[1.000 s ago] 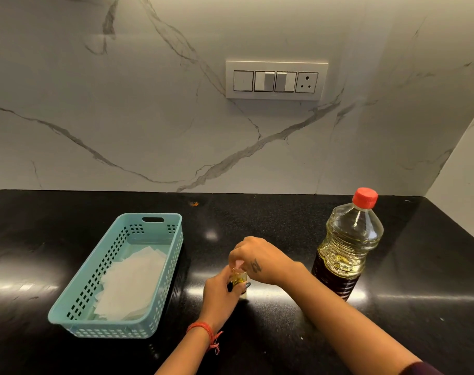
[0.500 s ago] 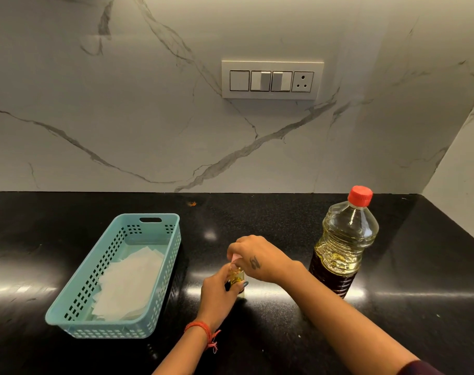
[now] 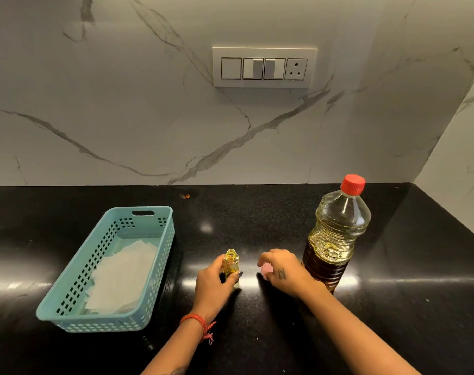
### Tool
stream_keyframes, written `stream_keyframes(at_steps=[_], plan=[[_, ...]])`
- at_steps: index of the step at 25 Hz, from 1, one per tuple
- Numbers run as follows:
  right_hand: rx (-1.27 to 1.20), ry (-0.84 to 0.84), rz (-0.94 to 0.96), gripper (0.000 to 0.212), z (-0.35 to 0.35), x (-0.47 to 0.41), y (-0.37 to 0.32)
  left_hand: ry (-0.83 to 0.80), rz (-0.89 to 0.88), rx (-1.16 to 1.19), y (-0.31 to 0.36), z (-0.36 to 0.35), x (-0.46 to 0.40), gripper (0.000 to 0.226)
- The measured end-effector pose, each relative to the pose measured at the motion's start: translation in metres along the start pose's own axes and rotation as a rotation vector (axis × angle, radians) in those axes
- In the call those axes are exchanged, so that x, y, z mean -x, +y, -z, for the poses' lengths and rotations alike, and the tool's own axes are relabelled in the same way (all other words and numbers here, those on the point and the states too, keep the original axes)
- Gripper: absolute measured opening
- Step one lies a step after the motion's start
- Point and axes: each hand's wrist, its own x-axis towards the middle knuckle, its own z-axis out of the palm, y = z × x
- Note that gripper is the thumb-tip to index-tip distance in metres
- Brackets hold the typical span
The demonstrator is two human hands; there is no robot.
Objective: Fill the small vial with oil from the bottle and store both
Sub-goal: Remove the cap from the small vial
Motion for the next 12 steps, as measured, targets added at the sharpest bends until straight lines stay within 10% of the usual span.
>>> stream_keyframes(at_steps=[12], plan=[[-0.044,0.009,-0.005,0.052,-0.0019,0.0055,0.0073,0.001,-0.013,0.030,0.0071,0.0016,0.0040,0.035]])
